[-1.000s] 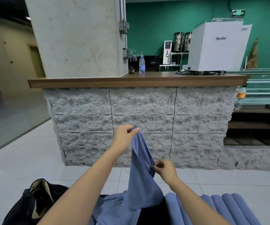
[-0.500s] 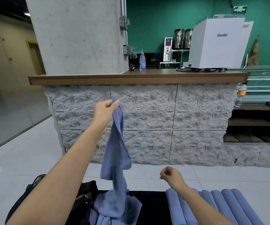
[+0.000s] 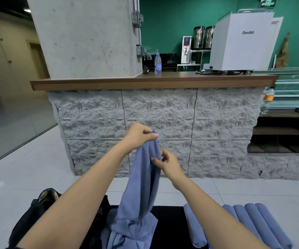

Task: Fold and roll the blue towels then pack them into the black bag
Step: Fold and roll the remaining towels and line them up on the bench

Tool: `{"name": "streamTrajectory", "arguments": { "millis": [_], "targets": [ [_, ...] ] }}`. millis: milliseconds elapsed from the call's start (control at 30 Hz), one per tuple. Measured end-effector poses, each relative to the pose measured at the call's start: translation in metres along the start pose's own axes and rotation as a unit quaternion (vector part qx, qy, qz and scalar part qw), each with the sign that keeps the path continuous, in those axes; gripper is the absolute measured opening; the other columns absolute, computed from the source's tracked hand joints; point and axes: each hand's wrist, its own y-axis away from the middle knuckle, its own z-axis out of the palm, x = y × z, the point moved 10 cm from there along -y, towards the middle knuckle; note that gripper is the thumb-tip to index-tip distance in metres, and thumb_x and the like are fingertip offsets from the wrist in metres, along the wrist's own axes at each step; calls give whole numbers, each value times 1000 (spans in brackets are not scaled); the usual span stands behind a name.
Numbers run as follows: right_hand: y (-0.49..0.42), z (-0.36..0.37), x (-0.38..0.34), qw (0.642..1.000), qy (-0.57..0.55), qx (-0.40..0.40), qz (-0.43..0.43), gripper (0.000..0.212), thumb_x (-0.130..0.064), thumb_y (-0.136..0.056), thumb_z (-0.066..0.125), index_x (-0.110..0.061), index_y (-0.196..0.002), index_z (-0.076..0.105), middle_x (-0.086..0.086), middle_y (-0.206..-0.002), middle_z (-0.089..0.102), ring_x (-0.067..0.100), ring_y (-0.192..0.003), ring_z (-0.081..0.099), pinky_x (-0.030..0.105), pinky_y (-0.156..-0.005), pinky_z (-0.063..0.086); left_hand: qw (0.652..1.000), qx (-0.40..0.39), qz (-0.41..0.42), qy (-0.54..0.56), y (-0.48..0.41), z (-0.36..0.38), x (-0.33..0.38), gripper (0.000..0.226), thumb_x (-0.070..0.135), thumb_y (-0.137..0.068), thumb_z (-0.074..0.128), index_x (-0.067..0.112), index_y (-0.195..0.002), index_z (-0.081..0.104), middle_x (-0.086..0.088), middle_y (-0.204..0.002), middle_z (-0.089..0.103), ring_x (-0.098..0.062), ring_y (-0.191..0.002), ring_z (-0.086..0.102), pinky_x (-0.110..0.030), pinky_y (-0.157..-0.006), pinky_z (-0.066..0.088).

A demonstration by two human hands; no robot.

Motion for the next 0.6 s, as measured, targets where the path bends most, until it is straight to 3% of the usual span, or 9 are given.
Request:
{"name": "streamTrajectory", "arguments": {
  "millis": [100,200,300,367,433,500,533,600],
  "targets": [
    [12,2,27,995,-58,-65,48,25,-21,-84,71,-3,-96,57,15,-96,67,29,-88,64,38,-76,51,998,-5,-21,57,5,2,-4,53,18,-87,67,16,-51,28,11,-42,18,-8,-43,20,-27,-56,22],
    [24,-1,43,991,-77,-94,64,31,-24,-83,71,-7,-108,65,10,-106,70,25,-98,67,38,-84,55,997,25,-31,64,5,-11,-3,49,21,-89,64,12,-55,31,2,-48,21,-11,-43,21,-27,-54,22],
    [36,-19,68,990,-60,-86,91,41,-45,-82,68,-5,-92,63,12,-92,67,26,-88,61,35,-81,47,991,90,-46,85,5,-39,-12,43,24,-90,63,8,-59,38,-3,-50,24,-14,-44,22,-26,-50,19],
    [42,-34,90,988,-46,-92,114,45,-63,-73,67,-19,-80,56,5,-80,48,17,-76,43,31,-74,31,984,133,-54,103,7,-56,-26,38,23,-90,64,8,-61,43,-5,-55,26,-16,-51,24,-27,-51,18],
    [51,-44,100,983,-23,-130,128,37,-56,-75,66,-24,-70,47,-1,-74,38,11,-70,34,28,-68,24,976,175,-66,109,11,-70,-45,33,23,-88,65,10,-64,46,-6,-62,32,-15,-60,27,-28,-56,19],
    [54,-53,107,978,24,-161,129,35,-44,-82,66,-18,-69,47,-2,-71,42,10,-69,38,25,-69,30,963,222,-86,122,17,-82,-66,37,23,-87,66,12,-61,42,-5,-62,30,-15,-62,26,-30,-59,18],
    [51,-59,107,981,31,-151,119,36,-41,-83,68,-11,-72,50,1,-73,48,12,-72,44,24,-73,36,956,247,-98,124,21,-87,-76,43,23,-87,66,15,-58,36,-4,-59,26,-15,-60,23,-31,-58,15],
    [37,-78,98,994,3,-57,93,34,-32,-82,71,-4,-76,52,8,-73,51,16,-75,47,25,-72,40,945,281,-114,121,29,-94,-89,49,21,-87,66,18,-54,31,1,-53,23,-14,-55,19,-31,-56,13]
  ]
}}
